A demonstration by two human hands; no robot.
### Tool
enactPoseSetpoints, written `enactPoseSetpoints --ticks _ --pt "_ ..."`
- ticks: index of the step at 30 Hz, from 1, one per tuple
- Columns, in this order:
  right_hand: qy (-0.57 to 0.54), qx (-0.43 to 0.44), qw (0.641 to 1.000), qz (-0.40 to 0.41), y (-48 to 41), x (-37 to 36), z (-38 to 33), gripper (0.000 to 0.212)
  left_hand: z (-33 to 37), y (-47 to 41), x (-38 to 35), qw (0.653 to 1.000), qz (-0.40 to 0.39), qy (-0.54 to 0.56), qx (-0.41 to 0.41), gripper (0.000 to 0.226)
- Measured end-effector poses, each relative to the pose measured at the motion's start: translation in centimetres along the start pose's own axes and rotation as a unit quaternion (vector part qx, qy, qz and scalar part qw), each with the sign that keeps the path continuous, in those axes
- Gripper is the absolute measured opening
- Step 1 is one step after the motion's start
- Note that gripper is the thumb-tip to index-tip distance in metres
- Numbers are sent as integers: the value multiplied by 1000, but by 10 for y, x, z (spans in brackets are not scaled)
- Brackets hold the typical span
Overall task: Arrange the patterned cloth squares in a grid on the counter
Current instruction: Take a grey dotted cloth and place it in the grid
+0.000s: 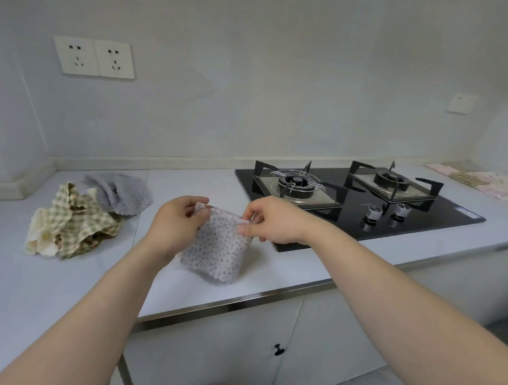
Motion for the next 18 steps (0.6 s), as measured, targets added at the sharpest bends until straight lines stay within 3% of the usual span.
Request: enactPoseSetpoints --ticks 2,6,9,11,15,18 --pt "24 12 999 -26 16 11 -9 29 3 4 -9 999 -10 53 8 13" --pt "-106 45 991 -74 43 25 -38 35 5 10 -26 982 -67 172 48 17" --pt "44 54 996 -50 49 41 -48 27 7 14 -30 976 -76 195 56 17" --pt "64 32 996 -49 52 43 -49 28 6 17 -32 979 -80 178 52 19" --pt "172 18 981 93 53 68 -56 37 8 22 -33 984 -50 166 48 17" --pt "36 7 986 161 52 70 -42 35 16 24 -28 989 14 148 27 14"
Point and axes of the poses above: each hand's wrist, its own y-axis away from the middle knuckle, its own x-axis out of the back of the hand, z = x × y, the point moved 10 cm from there along -y, towards the middle knuckle, and after that the axes turned 2 degrees about x, right-handed, at the moved point
